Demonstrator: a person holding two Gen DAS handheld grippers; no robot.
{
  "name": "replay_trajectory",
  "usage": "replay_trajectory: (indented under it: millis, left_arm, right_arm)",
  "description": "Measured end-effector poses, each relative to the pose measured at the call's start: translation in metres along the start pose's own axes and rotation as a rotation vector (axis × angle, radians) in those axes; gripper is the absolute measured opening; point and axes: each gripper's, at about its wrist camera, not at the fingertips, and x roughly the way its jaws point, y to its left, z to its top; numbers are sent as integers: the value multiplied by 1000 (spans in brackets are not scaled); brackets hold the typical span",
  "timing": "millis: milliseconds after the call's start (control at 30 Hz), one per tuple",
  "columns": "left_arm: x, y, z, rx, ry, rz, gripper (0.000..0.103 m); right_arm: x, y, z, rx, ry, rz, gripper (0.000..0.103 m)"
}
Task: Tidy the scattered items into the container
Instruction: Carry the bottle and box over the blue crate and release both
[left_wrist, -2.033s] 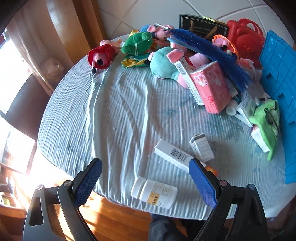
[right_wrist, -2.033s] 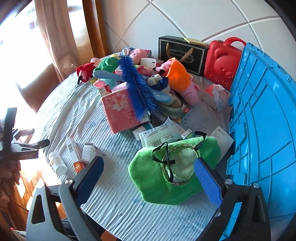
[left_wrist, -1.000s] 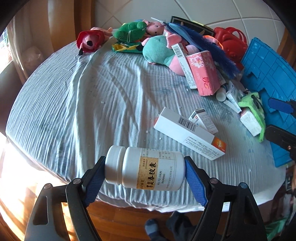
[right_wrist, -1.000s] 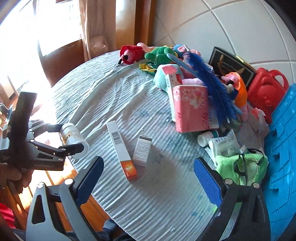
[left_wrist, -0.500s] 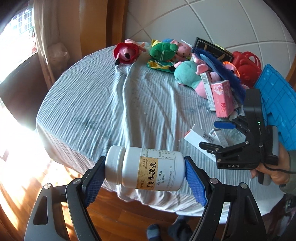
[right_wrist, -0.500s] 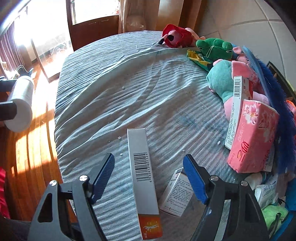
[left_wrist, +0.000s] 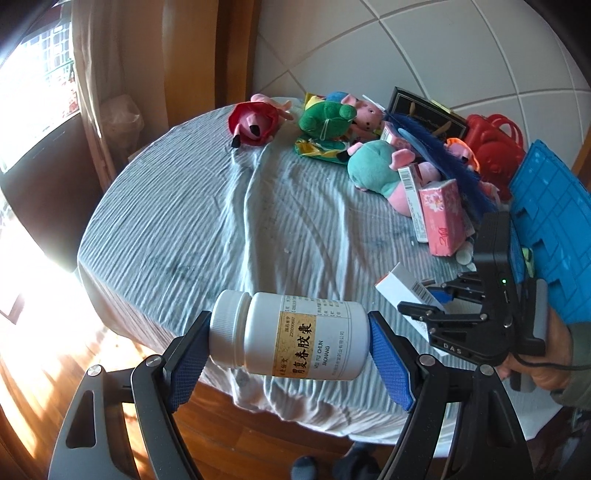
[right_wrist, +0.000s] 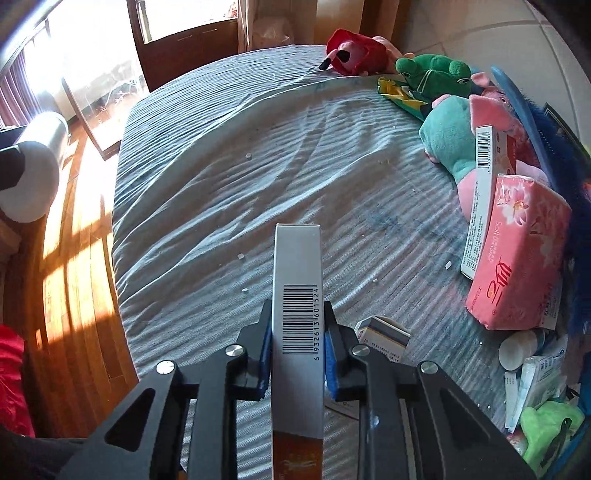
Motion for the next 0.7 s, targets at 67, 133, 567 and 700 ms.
replay_trajectory:
  millis: [67,133,567,700]
  left_arm:
    - [-3,-2,6,4,-10,3,81]
    - [-6,-4,12,5,-21,6,81]
    - [-49,-26,64,27,-100,27,81]
    - [-64,-39,82,35,-141,26,81]
  right_arm:
    - [-11,-3,3,16,-14,-4,22]
    - [-24,-7,8,35,-31,-10,22]
    - [-138,-33,29,143,-182,-38,22]
    - [-174,-36,31,147,-230,-41,22]
